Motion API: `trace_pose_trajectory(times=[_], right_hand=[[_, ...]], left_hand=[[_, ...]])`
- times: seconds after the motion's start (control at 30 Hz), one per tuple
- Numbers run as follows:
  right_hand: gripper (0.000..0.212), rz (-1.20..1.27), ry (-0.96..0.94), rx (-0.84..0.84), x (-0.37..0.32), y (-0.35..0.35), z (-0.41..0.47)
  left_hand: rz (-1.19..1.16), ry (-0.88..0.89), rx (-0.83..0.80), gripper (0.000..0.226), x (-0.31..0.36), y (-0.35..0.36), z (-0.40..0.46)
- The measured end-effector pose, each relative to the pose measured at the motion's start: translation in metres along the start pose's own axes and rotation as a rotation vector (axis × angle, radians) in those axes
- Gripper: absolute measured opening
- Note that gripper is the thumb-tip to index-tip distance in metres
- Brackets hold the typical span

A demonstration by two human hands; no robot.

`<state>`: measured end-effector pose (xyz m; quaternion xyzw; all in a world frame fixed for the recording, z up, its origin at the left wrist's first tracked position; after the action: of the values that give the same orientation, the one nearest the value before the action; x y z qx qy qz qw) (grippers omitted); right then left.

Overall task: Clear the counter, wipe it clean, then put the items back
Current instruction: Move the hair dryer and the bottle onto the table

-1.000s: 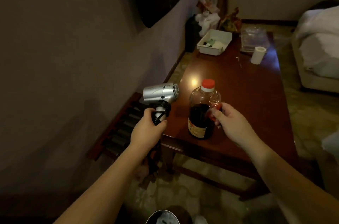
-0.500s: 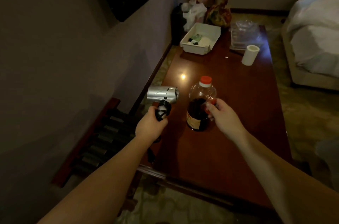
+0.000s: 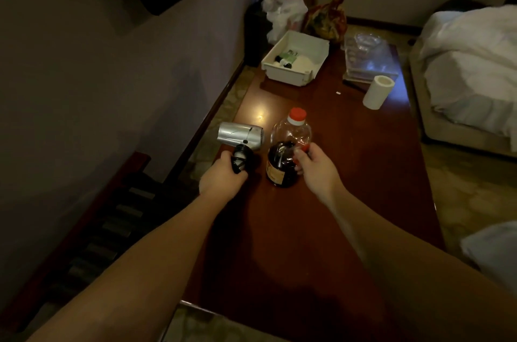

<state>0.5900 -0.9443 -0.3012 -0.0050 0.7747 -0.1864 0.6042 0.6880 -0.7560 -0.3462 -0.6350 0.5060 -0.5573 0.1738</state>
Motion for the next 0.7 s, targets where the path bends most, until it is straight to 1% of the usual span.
trace_pose_trajectory(times=[0.13, 0.33, 0.47, 0.7], right_hand=[[0.013, -0.04, -0.008, -0.01, -0.001, 0.004, 0.022], [0.015, -0.137, -0.022, 0.002, -0.006, 0.007, 0.052], [0.014, -0.167, -0.05, -0.005, -0.009, 0.004, 0.07], [0.013, -0.176, -0.075, -0.023, -0.006, -0.002, 0.089]], left_hand=[[0.004, 0.025, -0.003, 0.045, -0.002, 0.003, 0.019], [-0.034, 0.029, -0.02, 0.042, -0.007, 0.009, 0.045], [-0.07, 0.038, -0.046, 0.041, -0.007, 0.008, 0.064], [-0.036, 0.062, -0.109, 0.043, -0.001, 0.008, 0.088]])
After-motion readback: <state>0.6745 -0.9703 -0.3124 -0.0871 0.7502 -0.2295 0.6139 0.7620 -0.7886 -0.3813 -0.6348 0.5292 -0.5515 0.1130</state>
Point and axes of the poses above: each hand's wrist, its own z-axis towards the middle knuckle, its own y-axis out of the palm, x = y × z, the point moved 1 cm from there along z, towards the middle knuckle, and after that the axes turned 10 degrees about -x, right-handed, at the moved point
